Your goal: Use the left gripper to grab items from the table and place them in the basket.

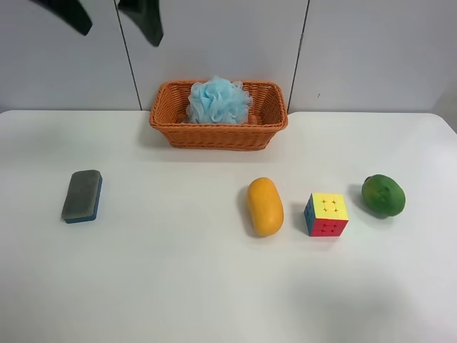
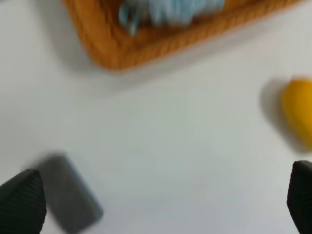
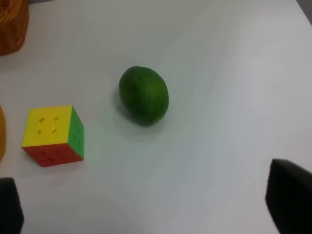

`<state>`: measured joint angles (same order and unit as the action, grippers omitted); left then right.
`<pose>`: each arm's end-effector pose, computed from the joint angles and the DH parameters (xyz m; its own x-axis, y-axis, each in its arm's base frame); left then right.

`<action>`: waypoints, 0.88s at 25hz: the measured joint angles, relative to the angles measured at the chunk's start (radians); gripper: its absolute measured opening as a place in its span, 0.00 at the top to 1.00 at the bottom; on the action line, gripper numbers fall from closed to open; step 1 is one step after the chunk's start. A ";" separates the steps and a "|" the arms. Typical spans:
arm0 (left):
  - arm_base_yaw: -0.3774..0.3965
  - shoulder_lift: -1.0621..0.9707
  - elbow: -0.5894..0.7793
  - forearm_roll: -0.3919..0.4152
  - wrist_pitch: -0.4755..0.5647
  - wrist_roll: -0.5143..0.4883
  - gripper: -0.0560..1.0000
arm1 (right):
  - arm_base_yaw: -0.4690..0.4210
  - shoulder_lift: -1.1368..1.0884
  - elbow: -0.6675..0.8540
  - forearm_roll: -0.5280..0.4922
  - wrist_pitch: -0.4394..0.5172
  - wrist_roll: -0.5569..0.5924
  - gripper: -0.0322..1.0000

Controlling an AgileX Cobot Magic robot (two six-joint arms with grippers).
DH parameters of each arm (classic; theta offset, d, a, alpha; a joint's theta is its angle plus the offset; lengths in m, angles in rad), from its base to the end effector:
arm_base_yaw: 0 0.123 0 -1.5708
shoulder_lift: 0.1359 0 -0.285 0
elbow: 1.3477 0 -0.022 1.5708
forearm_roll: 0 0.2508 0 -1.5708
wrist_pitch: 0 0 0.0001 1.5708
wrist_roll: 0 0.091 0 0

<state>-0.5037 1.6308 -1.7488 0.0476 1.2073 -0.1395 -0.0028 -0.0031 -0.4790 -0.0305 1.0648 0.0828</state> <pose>0.3045 -0.1632 0.3986 -0.7886 0.2952 -0.5394 0.3675 0.9296 -0.0287 -0.0031 -0.0024 0.2711 -0.4724 0.0693 -0.8787 0.0585 0.9972 0.0471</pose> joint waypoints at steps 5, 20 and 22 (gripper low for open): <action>0.000 -0.292 0.392 -0.001 -0.102 0.001 0.01 | 0.000 0.000 0.000 0.000 0.000 0.000 0.01; 0.000 -1.072 1.039 -0.016 -0.104 0.001 0.01 | 0.000 0.000 0.000 0.000 0.000 0.000 0.01; 0.005 -1.145 1.080 -0.015 -0.086 0.002 0.01 | 0.000 0.000 0.000 0.000 0.000 0.000 0.01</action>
<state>-0.4992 0.4853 -0.6690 0.0329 1.1216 -0.1375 -0.0028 -0.0031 -0.4790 -0.0305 1.0648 0.0828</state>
